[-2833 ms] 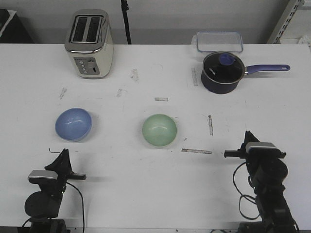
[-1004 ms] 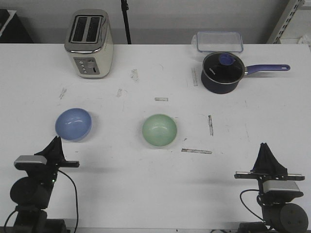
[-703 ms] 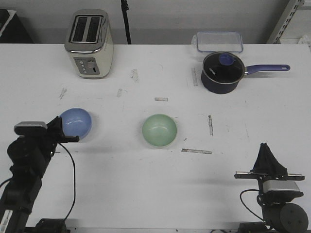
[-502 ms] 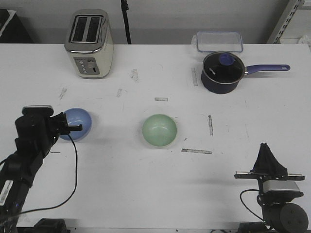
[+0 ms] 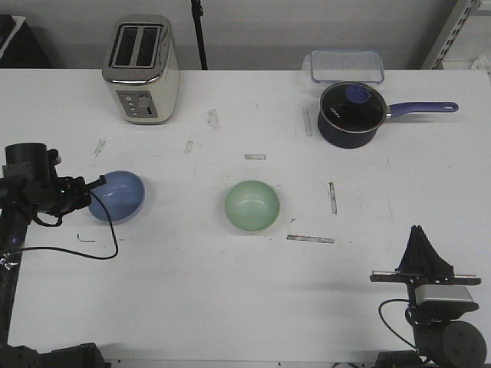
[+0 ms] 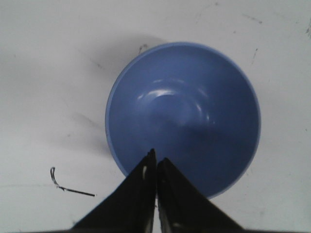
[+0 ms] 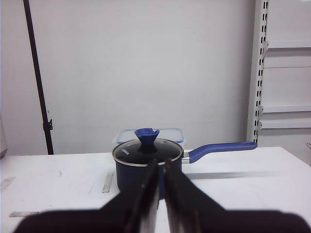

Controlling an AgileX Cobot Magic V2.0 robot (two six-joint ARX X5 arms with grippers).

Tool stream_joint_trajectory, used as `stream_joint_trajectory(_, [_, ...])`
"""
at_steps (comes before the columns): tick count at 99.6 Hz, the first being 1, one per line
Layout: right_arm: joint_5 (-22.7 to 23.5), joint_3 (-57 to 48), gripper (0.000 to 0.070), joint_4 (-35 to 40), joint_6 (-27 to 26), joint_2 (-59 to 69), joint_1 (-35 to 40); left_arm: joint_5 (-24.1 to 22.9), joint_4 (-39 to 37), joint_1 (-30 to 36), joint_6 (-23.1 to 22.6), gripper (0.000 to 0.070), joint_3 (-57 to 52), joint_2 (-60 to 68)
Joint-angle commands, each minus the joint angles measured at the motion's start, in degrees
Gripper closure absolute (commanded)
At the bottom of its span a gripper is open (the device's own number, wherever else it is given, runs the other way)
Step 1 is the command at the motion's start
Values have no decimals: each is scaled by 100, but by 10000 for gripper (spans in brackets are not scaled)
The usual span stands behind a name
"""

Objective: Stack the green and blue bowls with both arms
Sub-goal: 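Reach the left gripper forward and grasp the rim of the blue bowl, then lift the blue bowl with the left gripper and place it onto the green bowl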

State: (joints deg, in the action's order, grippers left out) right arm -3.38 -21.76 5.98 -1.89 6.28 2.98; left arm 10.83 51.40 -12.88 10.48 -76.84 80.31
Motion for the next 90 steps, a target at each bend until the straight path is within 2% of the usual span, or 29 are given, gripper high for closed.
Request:
stream_joint_trajectory(1, [-2, -28, 690, -39, 22, -26, 4, 350, 118, -197, 59, 699, -122, 168])
stream_joint_trajectory(15, [-2, -28, 690, -39, 22, -26, 4, 442, 221, -514, -94, 684, -120, 339])
stream_joint_trajectory(18, [-2, -28, 690, -39, 22, -26, 4, 442, 227, -560, -92, 639, -120, 372])
stream_joint_trajectory(29, [-2, -28, 691, -39, 22, -26, 4, 442, 260, -680, -98, 400, -120, 516])
stream_joint_trajectory(36, [-2, -28, 690, -39, 22, -26, 4, 442, 251, -728, -96, 317, -118, 605])
stream_joint_trajectory(46, [-2, -28, 690, -39, 22, -26, 4, 442, 214, -734, -96, 240, -118, 776])
stream_joint_trajectory(81, [-2, -28, 690, -39, 22, -26, 4, 420, -192, -542, -92, 272, -118, 1582])
stream_joint_trajectory(85, [-4, -28, 690, -39, 22, -26, 4, 417, -201, -522, -92, 315, -118, 1681])
stream_joint_trajectory(90, [-2, -28, 690, -39, 22, -26, 4, 393, -201, -494, -92, 408, -118, 1786])
